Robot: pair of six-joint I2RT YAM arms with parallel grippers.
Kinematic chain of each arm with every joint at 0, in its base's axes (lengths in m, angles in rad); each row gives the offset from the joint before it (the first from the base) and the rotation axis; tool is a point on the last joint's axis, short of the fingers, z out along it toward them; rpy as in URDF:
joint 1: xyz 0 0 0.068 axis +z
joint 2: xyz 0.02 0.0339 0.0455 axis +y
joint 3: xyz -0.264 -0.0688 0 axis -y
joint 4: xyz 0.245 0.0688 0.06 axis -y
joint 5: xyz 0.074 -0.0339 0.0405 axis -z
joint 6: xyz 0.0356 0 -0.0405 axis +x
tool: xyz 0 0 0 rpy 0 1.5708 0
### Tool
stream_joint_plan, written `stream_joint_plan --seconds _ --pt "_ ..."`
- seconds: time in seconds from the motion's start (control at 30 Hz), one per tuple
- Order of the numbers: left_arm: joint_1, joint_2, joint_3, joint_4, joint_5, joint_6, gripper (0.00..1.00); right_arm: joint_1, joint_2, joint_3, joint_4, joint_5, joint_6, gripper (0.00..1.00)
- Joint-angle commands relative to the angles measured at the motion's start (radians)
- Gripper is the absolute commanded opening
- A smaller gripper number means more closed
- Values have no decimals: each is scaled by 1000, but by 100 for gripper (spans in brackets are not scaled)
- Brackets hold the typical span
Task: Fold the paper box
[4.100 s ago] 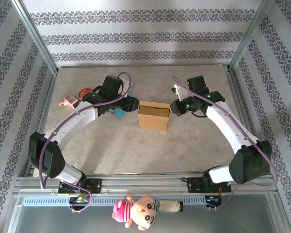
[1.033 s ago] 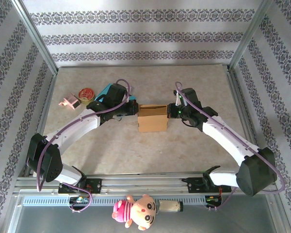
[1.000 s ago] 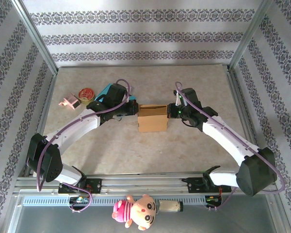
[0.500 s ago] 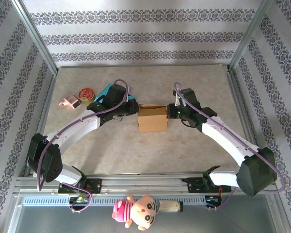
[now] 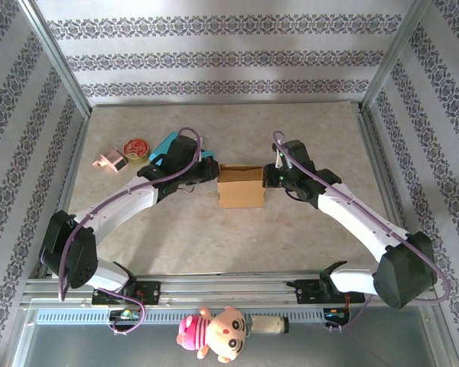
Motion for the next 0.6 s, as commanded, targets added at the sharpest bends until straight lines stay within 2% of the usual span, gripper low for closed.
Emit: stream_joint_plan --seconds 0.0,0.1,0.23,0.33,0.47,0.57 --pt "-13 27 -65 -257 8 7 0 17 44 -52 -250 5 -5 0" --pt "-18 27 -85 -230 28 -11 0 17 36 -63 -244 16 -4 0" --pt "-36 28 -109 -252 -5 -8 0 17 32 -69 -248 21 -8 0" --pt "-56 44 -97 -328 -70 11 0 17 28 -69 -251 24 -10 0" --pt "-74 47 -110 -302 -62 -10 0 17 28 -69 -250 28 -11 0" --pt "-100 63 -68 -371 -135 7 0 17 32 -63 -249 25 -13 0"
